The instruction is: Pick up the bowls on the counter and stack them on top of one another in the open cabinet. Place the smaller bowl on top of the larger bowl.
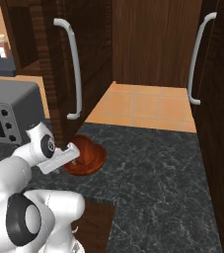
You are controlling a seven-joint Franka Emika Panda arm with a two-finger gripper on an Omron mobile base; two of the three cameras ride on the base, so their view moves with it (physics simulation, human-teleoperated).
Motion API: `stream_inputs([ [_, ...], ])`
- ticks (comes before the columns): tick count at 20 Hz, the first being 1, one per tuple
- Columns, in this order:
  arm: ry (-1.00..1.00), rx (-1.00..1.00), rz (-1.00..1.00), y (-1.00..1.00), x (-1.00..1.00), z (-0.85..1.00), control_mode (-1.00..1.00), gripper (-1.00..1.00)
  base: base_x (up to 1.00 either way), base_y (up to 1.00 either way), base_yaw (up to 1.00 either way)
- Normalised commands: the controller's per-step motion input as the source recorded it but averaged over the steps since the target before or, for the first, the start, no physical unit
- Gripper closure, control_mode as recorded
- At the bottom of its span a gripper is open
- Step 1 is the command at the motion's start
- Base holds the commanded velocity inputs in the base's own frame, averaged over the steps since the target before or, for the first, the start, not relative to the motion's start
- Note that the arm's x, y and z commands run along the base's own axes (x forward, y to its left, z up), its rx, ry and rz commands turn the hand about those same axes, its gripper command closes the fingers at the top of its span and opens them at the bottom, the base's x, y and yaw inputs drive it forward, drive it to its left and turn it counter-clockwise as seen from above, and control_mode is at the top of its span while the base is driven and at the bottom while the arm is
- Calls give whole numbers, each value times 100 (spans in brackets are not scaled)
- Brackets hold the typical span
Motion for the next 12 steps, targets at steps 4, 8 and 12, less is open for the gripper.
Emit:
stream_inputs([
  [4, -1, 0, 0, -10, 15, 0, -100, -100, 0, 0, 0],
  [8, 0, 0, 0, -7, 27, -8, -100, -100, 0, 0, 0],
  [12, 0, 0, 0, -8, 26, -19, -100, -100, 0, 0, 0],
])
